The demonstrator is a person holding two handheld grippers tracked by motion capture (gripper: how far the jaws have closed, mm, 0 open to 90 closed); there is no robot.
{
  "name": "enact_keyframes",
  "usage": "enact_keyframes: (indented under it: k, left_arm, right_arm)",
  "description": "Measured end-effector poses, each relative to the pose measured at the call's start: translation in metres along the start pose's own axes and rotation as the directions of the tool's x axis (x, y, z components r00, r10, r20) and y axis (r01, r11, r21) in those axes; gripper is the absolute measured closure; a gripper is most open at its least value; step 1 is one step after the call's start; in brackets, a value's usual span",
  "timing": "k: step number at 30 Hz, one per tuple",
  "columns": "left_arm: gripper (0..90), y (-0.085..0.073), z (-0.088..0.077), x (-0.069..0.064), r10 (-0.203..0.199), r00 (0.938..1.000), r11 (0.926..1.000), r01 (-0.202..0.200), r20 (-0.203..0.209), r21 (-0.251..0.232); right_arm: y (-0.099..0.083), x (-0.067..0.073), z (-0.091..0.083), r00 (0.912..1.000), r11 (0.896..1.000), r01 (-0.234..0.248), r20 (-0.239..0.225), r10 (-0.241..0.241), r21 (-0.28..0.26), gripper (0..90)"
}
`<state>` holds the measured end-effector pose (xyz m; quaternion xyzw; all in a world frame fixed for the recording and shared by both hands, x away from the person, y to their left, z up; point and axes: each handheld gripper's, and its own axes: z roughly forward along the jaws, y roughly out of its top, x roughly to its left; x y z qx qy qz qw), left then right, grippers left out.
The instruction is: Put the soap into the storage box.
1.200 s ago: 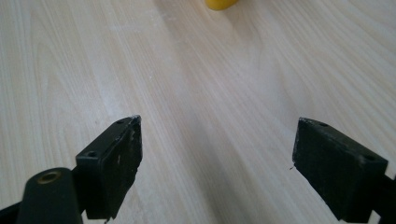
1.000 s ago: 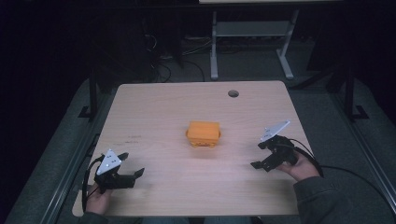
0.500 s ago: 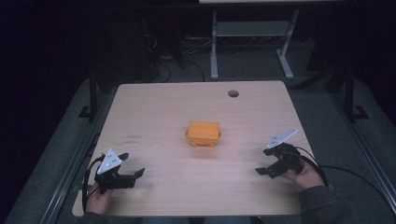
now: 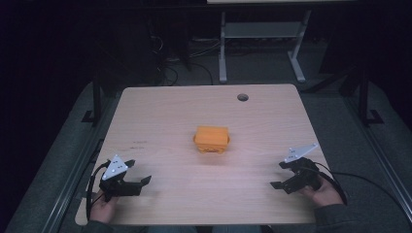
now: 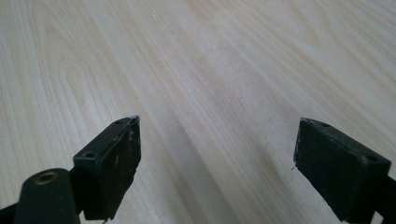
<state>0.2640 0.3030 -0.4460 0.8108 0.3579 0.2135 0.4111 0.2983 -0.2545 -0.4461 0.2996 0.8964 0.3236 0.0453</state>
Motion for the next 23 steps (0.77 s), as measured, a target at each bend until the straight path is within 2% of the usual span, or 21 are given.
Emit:
enact_keyframes:
  k: [10, 20, 23]
  left_arm:
    - [14.3, -0.001, -0.001, 0.0, 0.005, 1.0, 1.0, -0.005, -0.006, -0.003]
    - [14.3, -0.001, -0.003, 0.0, 0.012, 0.9999, 0.9999, -0.012, -0.004, -0.003]
    - [14.3, -0.001, -0.003, 0.001, 0.011, 0.9999, 0.9999, -0.011, -0.004, -0.004]
  right_arm:
    - [-0.021, 0.01, -0.002, 0.9995, 0.999, -0.025, 0.017, 0.025, -0.031, 14.6]
    - [-0.027, 0.022, -0.003, 0.999, 1.0, -0.014, 0.043, 0.015, -0.016, 15.3]
    - [-0.028, 0.024, -0.005, 0.9988, 0.999, -0.031, 0.036, 0.032, -0.038, 15.1]
